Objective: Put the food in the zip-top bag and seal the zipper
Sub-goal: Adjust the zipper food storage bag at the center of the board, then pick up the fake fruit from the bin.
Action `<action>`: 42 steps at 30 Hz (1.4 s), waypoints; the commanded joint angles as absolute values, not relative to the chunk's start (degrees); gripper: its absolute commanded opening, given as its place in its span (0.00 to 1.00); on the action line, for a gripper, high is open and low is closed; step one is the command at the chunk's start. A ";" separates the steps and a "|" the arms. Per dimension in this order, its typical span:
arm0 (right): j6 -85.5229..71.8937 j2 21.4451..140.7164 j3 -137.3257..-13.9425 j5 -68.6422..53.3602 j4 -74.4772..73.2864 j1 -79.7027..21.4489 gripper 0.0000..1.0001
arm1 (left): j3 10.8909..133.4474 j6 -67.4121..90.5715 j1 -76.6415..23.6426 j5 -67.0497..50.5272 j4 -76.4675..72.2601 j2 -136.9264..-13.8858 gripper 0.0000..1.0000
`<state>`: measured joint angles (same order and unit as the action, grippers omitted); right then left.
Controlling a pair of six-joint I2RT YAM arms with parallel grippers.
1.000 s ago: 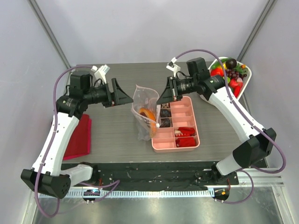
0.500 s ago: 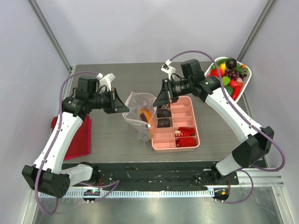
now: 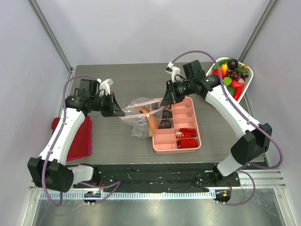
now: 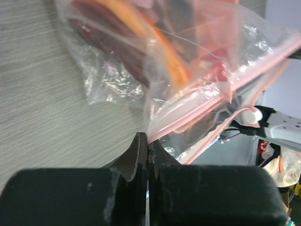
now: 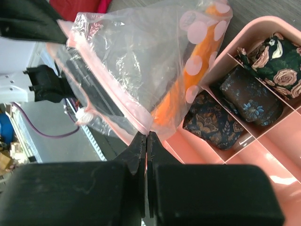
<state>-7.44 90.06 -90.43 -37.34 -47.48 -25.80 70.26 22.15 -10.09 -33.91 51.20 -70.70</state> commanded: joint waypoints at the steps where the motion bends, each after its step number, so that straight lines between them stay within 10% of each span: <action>1: -0.71 89.47 -91.58 -31.55 -52.03 -24.52 0.01 | 68.91 18.90 -9.05 -24.35 52.30 -72.68 0.00; 5: -0.44 89.12 -91.06 -35.50 -52.47 -24.61 0.07 | 69.35 20.56 -9.40 -34.69 50.89 -72.86 0.00; 11: -0.88 89.03 -92.10 -36.91 -51.07 -24.61 0.53 | 69.44 25.48 -12.83 -41.22 46.76 -73.12 0.00; 19: -1.67 87.45 -93.96 -35.95 -50.45 -19.62 0.73 | 68.64 28.39 -12.83 -43.51 44.12 -74.62 0.00; 42: 11.00 96.76 -88.94 -17.56 -44.21 17.05 0.78 | 70.49 33.57 -11.25 -38.06 37.18 -80.33 0.00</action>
<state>9.63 93.10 -84.36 -16.29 -47.88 16.47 68.42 30.89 -11.73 -38.94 42.50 -78.74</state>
